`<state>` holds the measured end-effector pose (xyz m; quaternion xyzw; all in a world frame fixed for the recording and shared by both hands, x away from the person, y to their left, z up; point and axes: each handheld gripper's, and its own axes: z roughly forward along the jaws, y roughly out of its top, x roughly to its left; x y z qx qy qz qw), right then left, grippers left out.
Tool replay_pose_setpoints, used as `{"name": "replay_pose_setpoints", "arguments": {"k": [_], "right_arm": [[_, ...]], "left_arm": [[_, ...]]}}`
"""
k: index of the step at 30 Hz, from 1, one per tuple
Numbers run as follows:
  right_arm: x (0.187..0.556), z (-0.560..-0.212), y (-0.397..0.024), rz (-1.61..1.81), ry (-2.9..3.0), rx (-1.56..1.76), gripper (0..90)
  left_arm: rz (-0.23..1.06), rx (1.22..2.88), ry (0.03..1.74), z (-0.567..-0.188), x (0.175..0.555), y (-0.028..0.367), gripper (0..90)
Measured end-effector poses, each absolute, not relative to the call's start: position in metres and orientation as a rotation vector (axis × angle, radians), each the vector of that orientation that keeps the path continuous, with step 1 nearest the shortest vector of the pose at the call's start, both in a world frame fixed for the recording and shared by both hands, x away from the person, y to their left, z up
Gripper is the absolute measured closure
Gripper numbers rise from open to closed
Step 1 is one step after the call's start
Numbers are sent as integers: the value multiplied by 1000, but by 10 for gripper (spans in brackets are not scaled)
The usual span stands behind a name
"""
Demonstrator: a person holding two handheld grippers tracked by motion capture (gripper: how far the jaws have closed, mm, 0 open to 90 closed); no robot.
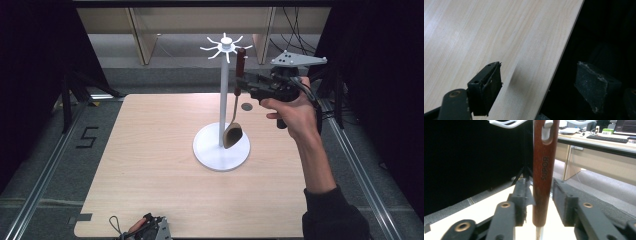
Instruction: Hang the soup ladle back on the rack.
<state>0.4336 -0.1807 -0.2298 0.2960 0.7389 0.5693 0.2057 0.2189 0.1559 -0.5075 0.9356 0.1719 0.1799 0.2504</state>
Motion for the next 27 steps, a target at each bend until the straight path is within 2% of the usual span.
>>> {"name": "replay_pose_setpoints", "arguments": {"k": [3, 5, 6, 9, 27], "right_arm": [[431, -232, -183, 1589, 2065, 827, 584], [427, -236, -186, 1588, 2072, 802, 514], [427, -236, -186, 1588, 2072, 802, 514], [420, -242, -190, 1542, 2076, 791, 432], [402, -284, -212, 1516, 2097, 856, 384]], "left_arm": [[491, 2552, 465, -508, 219, 156, 205], [492, 2549, 468, -507, 219, 156, 205], [492, 2549, 468, -507, 219, 156, 205], [493, 2552, 466, -507, 219, 156, 205], [495, 2554, 464, -507, 219, 156, 205]]}}
